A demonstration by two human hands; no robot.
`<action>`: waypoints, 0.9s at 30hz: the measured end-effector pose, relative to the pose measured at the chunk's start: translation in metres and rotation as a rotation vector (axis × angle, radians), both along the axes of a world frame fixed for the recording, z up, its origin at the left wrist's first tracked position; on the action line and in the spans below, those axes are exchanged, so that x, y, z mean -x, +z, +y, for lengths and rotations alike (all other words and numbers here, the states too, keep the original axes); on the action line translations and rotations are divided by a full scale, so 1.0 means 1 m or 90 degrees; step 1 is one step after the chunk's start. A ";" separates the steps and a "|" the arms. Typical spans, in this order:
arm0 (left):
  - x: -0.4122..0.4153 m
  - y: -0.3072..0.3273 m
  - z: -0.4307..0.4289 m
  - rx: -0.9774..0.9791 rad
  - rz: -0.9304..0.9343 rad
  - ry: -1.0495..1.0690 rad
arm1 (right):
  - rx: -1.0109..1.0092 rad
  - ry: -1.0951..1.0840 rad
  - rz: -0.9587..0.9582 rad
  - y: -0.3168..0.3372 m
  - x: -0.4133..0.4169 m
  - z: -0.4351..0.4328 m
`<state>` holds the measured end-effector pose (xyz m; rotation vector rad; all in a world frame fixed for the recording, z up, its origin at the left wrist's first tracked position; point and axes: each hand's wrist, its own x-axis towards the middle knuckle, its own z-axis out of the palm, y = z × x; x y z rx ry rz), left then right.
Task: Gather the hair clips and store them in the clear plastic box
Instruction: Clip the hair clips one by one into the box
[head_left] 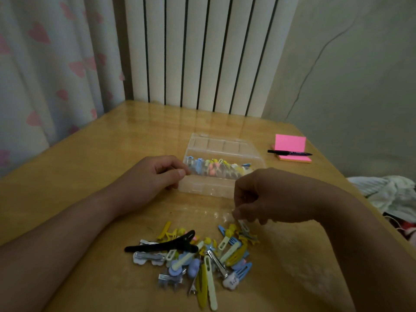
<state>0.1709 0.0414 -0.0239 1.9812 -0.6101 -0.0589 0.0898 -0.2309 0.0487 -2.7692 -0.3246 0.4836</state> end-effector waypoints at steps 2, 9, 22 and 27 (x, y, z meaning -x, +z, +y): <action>0.000 0.000 0.000 0.000 0.002 0.000 | 0.030 -0.003 0.031 -0.001 0.001 0.001; -0.002 0.000 0.000 0.012 0.014 -0.006 | 0.084 -0.006 0.043 -0.003 0.001 0.007; -0.006 -0.005 0.001 0.016 0.019 -0.012 | -0.059 -0.025 -0.158 -0.004 -0.005 0.011; -0.006 -0.005 0.001 0.015 0.014 -0.018 | -0.262 -0.101 -0.339 -0.018 -0.015 0.014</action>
